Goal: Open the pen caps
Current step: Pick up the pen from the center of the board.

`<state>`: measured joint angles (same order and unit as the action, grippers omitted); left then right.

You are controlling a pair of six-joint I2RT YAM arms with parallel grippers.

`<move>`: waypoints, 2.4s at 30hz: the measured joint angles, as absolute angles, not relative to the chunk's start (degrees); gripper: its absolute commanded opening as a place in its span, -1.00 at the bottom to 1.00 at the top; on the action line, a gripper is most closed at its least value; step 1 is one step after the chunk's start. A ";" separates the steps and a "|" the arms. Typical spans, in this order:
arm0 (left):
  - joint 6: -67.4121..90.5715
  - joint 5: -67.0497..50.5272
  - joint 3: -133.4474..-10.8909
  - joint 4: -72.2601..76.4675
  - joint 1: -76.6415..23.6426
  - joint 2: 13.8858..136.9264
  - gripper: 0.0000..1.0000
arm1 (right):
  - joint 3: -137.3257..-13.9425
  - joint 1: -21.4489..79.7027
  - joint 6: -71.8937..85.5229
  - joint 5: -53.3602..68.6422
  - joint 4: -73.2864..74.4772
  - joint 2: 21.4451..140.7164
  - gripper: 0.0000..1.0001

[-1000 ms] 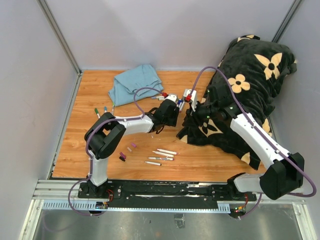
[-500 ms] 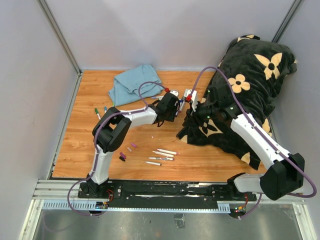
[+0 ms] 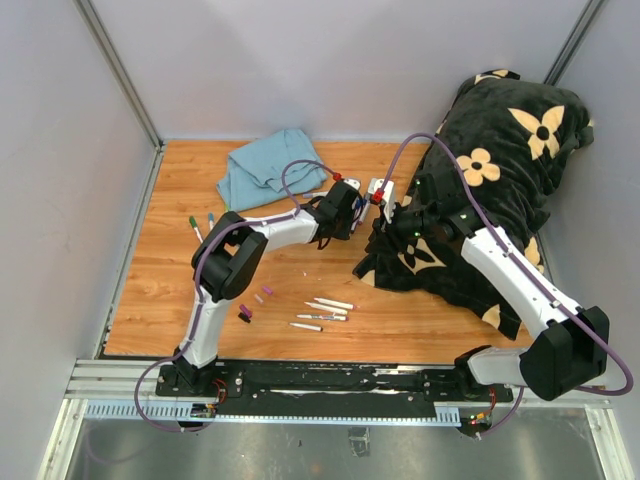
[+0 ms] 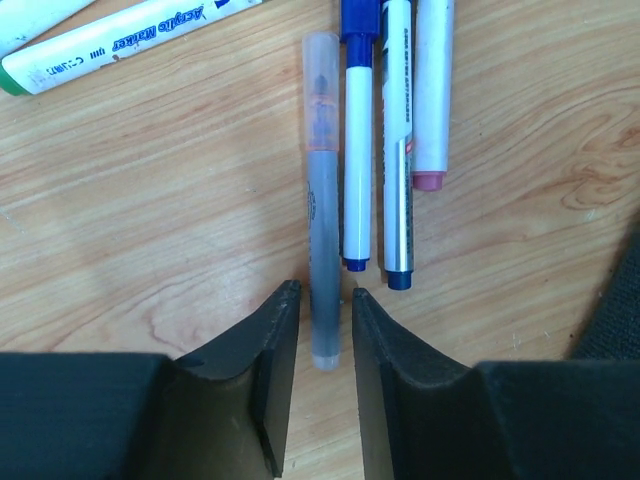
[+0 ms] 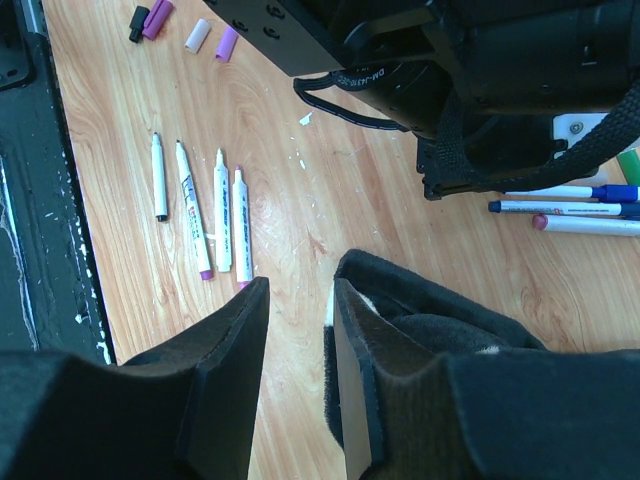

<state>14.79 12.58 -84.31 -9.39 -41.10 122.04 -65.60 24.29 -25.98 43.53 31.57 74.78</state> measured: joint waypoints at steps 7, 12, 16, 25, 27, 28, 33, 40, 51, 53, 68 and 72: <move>14.63 12.34 -85.10 -9.78 -40.99 122.54 -0.68 | -65.60 24.29 -25.96 43.57 31.57 74.78 -0.33; 14.63 12.36 -83.22 -9.17 -40.99 121.30 -0.80 | -65.60 24.29 -25.98 43.99 31.57 74.78 -0.33; 14.81 12.34 -78.78 -9.08 -40.99 117.99 -0.90 | -65.49 24.29 -25.96 44.56 31.48 74.78 -0.33; 17.93 10.87 -61.21 -2.66 -40.99 100.14 -0.99 | -62.65 24.25 -23.73 47.51 28.45 74.78 -0.33; 19.97 9.37 -54.57 1.32 -40.99 92.90 -1.00 | -61.12 24.25 -21.98 49.25 26.72 74.78 -0.32; 20.95 8.78 -51.77 3.11 -40.99 89.86 -0.99 | -60.64 24.25 -21.21 49.98 26.17 74.78 -0.32; 27.46 5.19 -33.71 15.42 -40.99 72.10 -0.99 | -58.70 24.25 -17.50 53.15 22.31 74.78 -0.20; 36.71 3.38 -17.21 31.22 -42.98 58.24 -0.99 | -56.23 24.25 -12.47 56.90 16.88 73.34 -0.13; 42.96 10.07 -8.80 53.49 -51.35 56.01 -0.99 | -46.98 24.25 6.98 58.94 -3.46 73.08 0.05; 43.27 11.46 -8.82 56.86 -52.77 57.74 -0.99 | -44.53 24.25 11.51 58.89 -8.40 73.10 0.04; 44.42 16.84 -10.57 72.10 -59.02 70.74 -0.99 | -39.59 25.26 29.45 56.93 -26.98 72.14 0.02; 45.10 16.93 -12.05 73.58 -59.48 73.32 -1.00 | -39.59 27.16 31.00 56.49 -27.16 72.36 0.00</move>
<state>45.10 16.93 -12.05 73.58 -59.48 73.32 -39.59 27.16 31.00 56.49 -27.16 72.36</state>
